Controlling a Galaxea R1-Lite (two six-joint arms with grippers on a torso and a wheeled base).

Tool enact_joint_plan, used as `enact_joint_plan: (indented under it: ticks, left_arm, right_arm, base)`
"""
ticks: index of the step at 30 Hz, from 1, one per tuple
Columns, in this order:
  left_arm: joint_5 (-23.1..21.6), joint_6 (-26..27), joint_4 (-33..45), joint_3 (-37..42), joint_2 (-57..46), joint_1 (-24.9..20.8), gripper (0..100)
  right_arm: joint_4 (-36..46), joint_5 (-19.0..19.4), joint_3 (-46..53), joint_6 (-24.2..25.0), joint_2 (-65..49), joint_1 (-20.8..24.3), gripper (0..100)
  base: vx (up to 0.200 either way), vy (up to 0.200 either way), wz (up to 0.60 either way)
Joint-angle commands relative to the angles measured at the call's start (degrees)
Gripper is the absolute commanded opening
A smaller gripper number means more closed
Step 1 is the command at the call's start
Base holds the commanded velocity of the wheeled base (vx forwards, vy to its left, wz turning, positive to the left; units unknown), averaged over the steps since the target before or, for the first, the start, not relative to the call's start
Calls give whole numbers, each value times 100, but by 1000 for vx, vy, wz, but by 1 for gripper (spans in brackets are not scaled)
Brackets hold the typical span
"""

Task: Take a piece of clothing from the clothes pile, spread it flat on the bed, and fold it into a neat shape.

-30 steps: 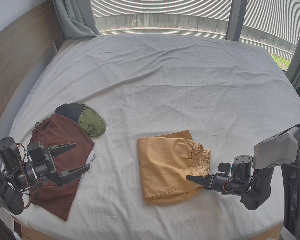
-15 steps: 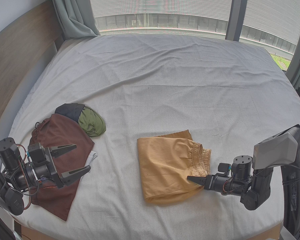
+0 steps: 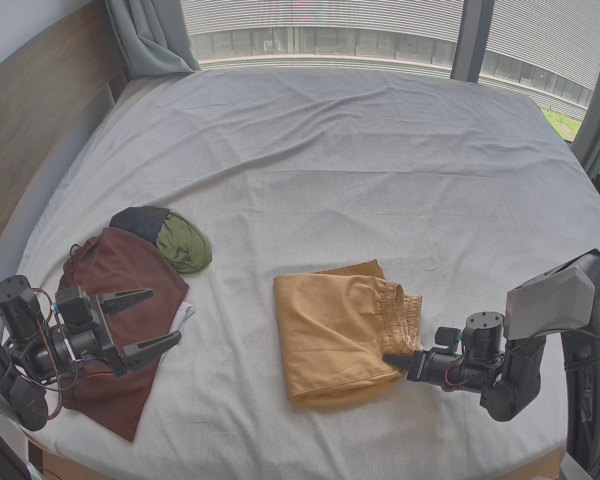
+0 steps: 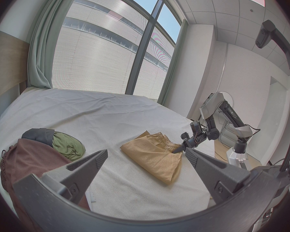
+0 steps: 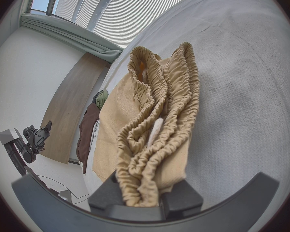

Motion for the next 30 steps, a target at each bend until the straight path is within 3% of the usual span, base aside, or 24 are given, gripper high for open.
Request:
enact_joint_plan:
  ticks: [1, 9, 14, 30]
  left_arm:
    - [2, -1, -1, 1, 11, 0, 100]
    - [11, 26, -1, 1, -15, -9, 100]
    - [-7, 289, -1, 36, 2, 0, 100]
    - [2, 325, -1, 97, 38, 0, 100]
  right_arm:
    - [-8, 5, 7, -2, -71, 34, 0]
    - [0, -12, 24, 7, -809, 368, 0]
    - [0, -3, 33, 7, -1091, 403, 0]
    - [27, 32, -450, -11, -1794, 570, 0]
  base:
    - [0, 0, 0]
    - [0, 0, 0]
    - [0, 0, 0]
    - [0, 0, 0]
